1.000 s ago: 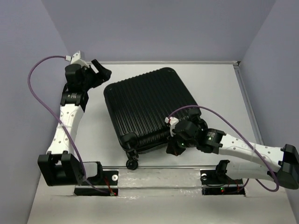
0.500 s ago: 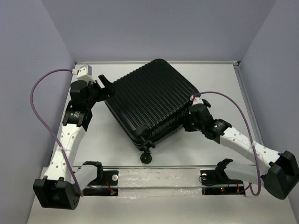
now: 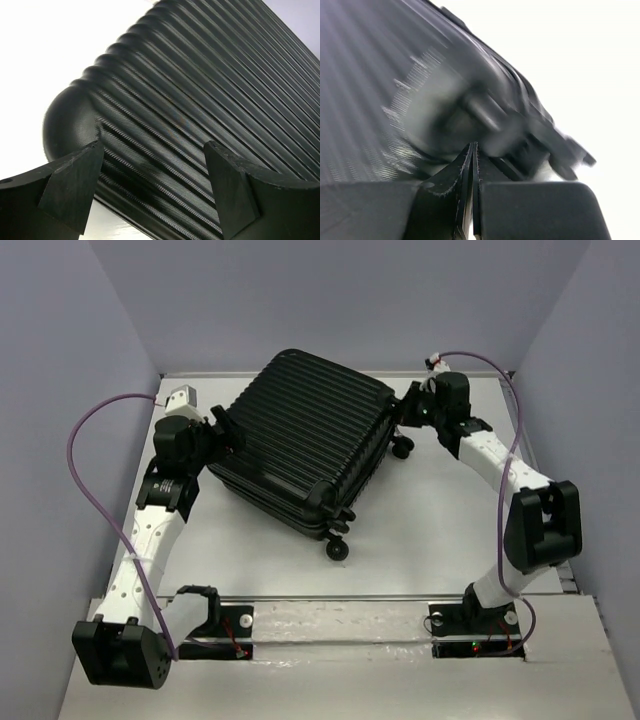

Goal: Pack the luggage

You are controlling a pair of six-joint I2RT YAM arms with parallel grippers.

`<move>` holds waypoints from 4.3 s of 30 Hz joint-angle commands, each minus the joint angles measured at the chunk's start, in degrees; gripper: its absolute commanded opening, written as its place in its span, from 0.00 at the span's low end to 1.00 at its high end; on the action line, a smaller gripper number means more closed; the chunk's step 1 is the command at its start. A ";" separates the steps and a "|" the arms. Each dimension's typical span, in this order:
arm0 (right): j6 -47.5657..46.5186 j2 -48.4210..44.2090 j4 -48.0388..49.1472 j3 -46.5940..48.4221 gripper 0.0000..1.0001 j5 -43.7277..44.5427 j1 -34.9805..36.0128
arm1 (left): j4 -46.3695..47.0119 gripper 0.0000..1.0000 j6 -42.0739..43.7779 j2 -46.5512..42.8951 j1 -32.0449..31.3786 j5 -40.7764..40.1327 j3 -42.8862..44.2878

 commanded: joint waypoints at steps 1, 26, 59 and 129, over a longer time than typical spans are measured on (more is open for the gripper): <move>-3.14 4.50 8.83 7.61 0.09 -13.91 -0.66 | 0.94 0.92 -0.52 -0.23 -0.26 3.88 2.43; 6.79 -27.84 33.96 -48.28 0.55 -13.14 27.01 | 17.90 0.86 -19.07 -7.45 -39.89 9.52 -19.55; 17.42 -7.89 67.35 -49.59 0.10 -15.06 28.96 | 18.32 0.72 -19.42 -2.61 -46.31 0.37 -18.14; 18.20 -15.96 51.18 -48.01 0.07 -9.61 21.13 | 29.67 0.85 -20.74 16.63 -51.24 -17.46 -5.58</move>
